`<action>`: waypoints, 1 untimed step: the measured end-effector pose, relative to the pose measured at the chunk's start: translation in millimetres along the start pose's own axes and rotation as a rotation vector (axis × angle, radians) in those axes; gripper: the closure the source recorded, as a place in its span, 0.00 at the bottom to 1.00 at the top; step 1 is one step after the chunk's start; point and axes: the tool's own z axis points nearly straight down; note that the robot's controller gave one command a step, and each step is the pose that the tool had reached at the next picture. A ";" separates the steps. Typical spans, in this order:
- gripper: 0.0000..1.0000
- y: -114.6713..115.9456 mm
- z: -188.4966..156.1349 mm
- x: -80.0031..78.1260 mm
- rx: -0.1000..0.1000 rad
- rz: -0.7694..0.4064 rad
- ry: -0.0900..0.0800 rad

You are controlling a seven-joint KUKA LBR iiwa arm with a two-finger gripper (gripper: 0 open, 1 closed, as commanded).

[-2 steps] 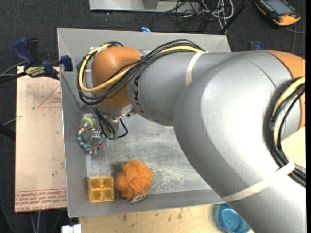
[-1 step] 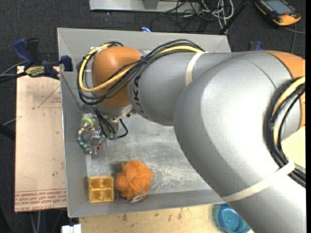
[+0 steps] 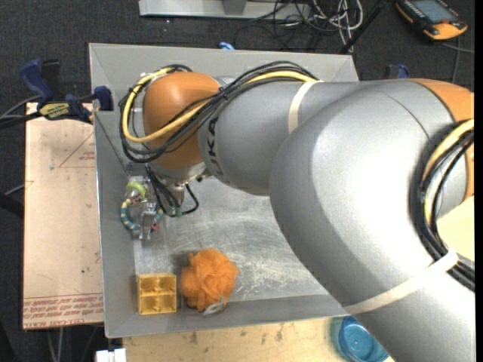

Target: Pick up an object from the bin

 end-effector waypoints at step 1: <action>1.00 0.0 0.0 0.0 0.000 0.000 0.000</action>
Offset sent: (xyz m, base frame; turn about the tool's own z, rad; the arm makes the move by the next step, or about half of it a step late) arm 0.0000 0.0000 0.0000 0.0000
